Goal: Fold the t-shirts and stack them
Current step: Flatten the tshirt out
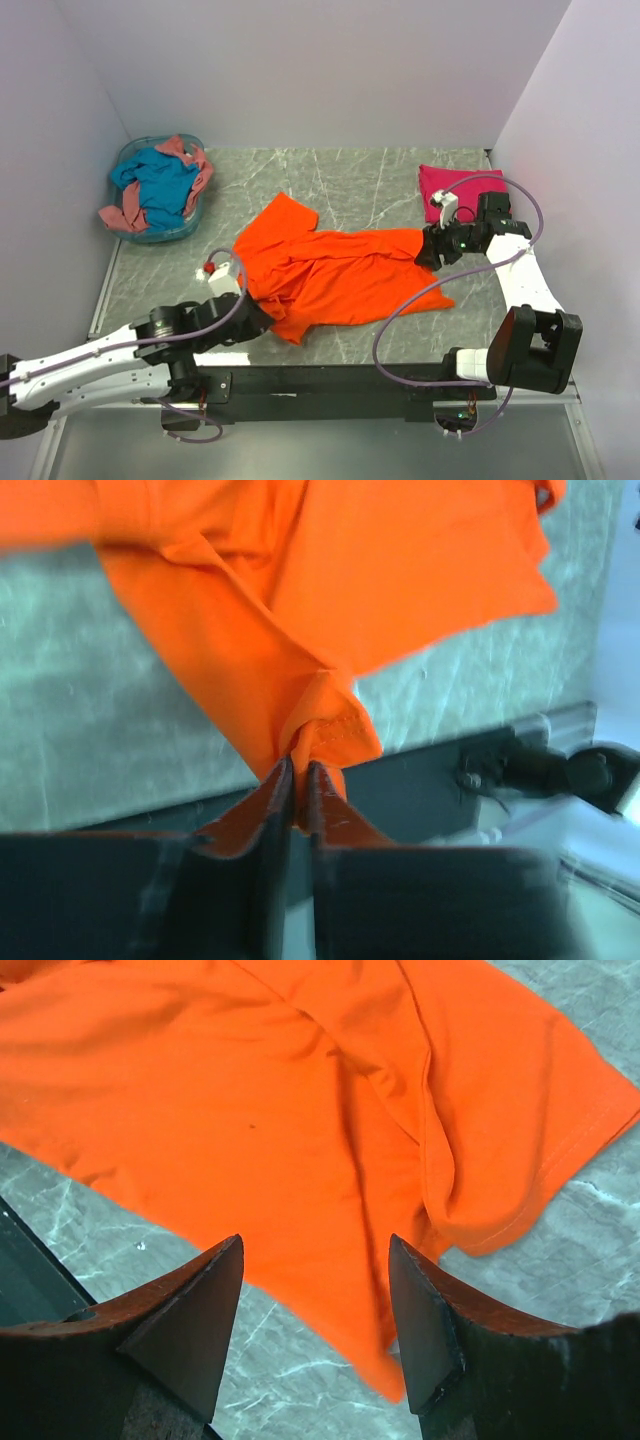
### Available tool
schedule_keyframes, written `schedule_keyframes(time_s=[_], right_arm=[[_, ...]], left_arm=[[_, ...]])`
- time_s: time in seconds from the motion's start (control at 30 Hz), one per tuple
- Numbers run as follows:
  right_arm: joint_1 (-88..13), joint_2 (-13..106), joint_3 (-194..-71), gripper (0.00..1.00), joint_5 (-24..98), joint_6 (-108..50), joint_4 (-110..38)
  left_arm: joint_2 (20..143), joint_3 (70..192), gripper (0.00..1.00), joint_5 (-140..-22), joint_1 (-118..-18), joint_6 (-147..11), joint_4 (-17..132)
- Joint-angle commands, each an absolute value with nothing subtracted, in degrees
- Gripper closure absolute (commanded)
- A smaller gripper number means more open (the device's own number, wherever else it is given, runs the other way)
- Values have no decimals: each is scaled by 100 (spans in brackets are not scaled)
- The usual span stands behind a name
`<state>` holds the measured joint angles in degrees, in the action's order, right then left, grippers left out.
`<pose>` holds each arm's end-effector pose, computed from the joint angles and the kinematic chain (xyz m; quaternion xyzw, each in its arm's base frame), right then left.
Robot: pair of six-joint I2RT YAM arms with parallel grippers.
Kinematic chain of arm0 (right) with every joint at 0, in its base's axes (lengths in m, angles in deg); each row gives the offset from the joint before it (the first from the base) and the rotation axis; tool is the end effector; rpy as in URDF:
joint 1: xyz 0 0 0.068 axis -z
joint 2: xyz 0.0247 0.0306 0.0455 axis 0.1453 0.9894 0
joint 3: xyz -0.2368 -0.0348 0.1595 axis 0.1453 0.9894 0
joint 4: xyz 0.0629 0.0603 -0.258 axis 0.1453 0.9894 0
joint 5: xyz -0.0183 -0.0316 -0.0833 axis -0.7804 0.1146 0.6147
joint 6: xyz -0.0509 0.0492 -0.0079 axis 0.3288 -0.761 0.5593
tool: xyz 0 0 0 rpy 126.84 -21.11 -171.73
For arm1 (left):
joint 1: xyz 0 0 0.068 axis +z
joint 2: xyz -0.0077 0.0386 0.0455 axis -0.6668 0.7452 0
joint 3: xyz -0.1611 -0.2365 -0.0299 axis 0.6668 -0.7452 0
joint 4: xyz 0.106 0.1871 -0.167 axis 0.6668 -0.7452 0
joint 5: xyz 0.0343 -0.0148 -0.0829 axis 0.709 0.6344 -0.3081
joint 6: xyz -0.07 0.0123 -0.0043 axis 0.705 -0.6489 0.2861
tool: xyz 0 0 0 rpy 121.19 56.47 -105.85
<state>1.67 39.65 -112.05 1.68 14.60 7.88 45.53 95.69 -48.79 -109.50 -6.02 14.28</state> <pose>0.2627 -0.0059 0.2511 -0.2911 0.8610 0.2437 0.3383 0.0807 -0.1349 0.2523 -0.1242 0.8943 -0.3008 0.3072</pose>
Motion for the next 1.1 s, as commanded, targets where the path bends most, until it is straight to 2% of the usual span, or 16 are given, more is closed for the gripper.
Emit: schedule_keyframes(time_s=[0.0, 0.07, 0.17, 0.2, 0.27, 0.4, 0.5, 0.53, 0.6, 0.63, 0.7, 0.8, 0.93, 1.07], right_arm=[[193, 3829, -11236, 33, 45, 1604, 871], [202, 3838, -11262, 33, 63, 1621, 880], [202, 3934, -11332, 33, 177, 1700, 915], [202, 3978, -11376, 33, 221, 1718, 924], [202, 4154, -11543, 33, 440, 1744, 880], [193, 4777, -11982, 33, 897, 1788, 819], [193, 5374, -12360, 33, 1161, 1832, 836], [158, 5454, -12404, 33, 1214, 1850, 810], [132, 5604, -12483, 33, 1399, 1963, 836], [105, 5726, -12510, 34, 1451, 2025, 949], [35, 5806, -12519, 35, 1513, 2175, 1047], [-132, 5877, -12431, 37, 1749, 2377, 1161], [-404, 5973, -12299, 39, 2223, 2360, 969], [-703, 6140, -12229, 42, 2673, 2219, 722]], left_arm=[[4034, 9441, 83, -5640, -10923, -151, 1150], [3673, 9484, 78, -5650, -10932, -90, 975], [3269, 9756, 61, -5300, -10932, -46, 572], [3190, 9827, 50, -5159, -10941, -115, 544], [3118, 9977, 42, -4729, -10923, -247, 665], [3627, 10082, 24, -3999, -10906, -1290, 1491], [4609, 10441, 18, -3821, -10468, -2448, 2350], [4795, 10512, 17, -3987, -9831, -2784, 2606], [5086, 10557, 17, -5215, -8976, -3574, 3587], [5357, 10531, 17, -5802, -8154, -3770, 3950], [5666, 10565, 17, -7105, -7507, -4209, 4383], [6465, 11004, 16, -7914, -6689, -4736, 4473], [7178, 11602, 19, -7796, -6406, -5380, 3963], [6960, 11480, 18, -7382, -6397, -5714, 3787]])
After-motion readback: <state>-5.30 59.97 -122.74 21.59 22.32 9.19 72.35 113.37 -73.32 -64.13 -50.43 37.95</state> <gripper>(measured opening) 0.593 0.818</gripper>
